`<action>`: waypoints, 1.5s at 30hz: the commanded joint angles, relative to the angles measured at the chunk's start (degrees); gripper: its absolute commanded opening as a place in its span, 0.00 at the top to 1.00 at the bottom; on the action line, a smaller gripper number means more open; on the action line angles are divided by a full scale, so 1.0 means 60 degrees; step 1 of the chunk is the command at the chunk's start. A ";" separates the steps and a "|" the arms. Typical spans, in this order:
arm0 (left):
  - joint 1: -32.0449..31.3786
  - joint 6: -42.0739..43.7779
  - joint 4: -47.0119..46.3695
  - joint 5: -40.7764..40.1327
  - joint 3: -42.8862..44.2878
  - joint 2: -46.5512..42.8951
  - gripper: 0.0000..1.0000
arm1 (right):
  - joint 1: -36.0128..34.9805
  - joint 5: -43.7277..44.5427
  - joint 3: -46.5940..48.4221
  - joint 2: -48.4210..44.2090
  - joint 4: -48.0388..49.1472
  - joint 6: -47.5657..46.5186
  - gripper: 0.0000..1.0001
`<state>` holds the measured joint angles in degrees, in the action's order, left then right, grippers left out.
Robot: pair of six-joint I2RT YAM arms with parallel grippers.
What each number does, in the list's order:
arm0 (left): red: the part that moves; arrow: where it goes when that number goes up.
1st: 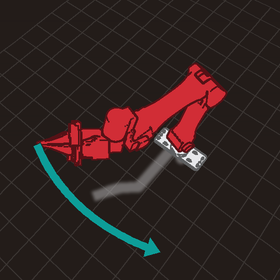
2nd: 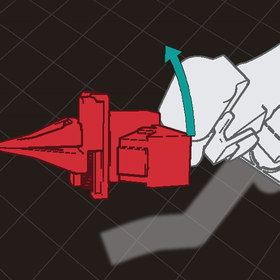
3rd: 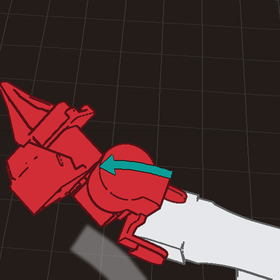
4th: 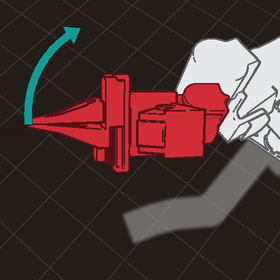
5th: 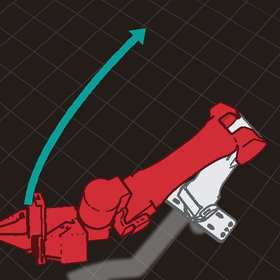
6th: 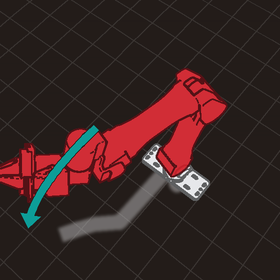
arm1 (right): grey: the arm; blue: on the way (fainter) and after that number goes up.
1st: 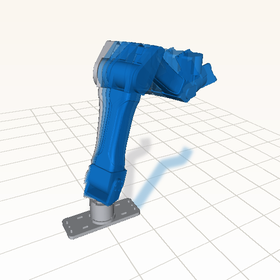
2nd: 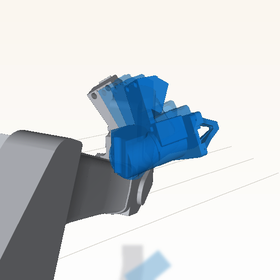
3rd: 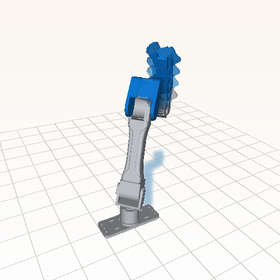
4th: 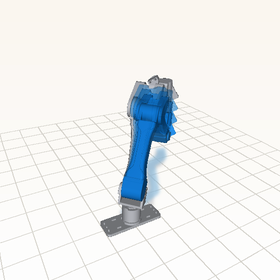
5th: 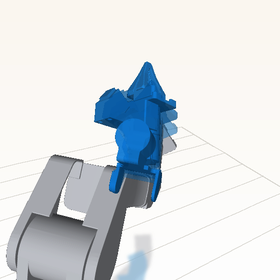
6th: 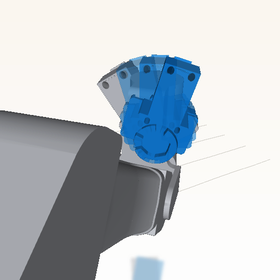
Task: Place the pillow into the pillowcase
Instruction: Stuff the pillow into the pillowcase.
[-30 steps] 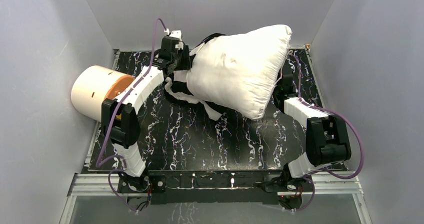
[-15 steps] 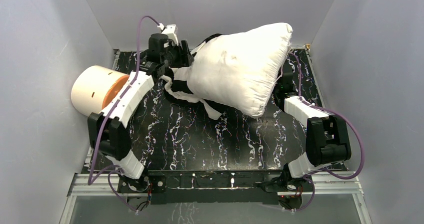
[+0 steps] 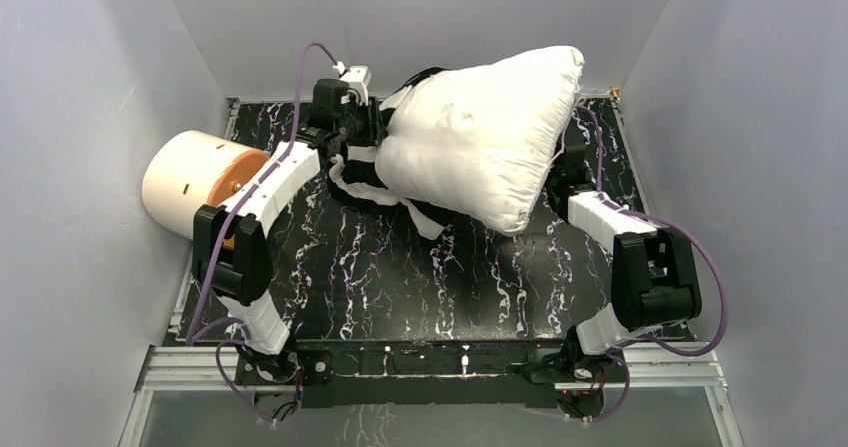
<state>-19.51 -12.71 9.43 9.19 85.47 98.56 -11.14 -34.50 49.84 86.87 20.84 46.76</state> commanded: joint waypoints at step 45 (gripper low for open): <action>-0.2334 0.0064 0.0195 -0.0885 0.7184 0.0622 1.00 | -0.2341 0.3345 0.4180 -0.1911 -0.0786 -0.3075 1.00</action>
<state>-36.34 -19.00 22.74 1.32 116.95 97.58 -18.09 -14.87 75.55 80.95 7.99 34.98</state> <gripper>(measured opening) 0.014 0.029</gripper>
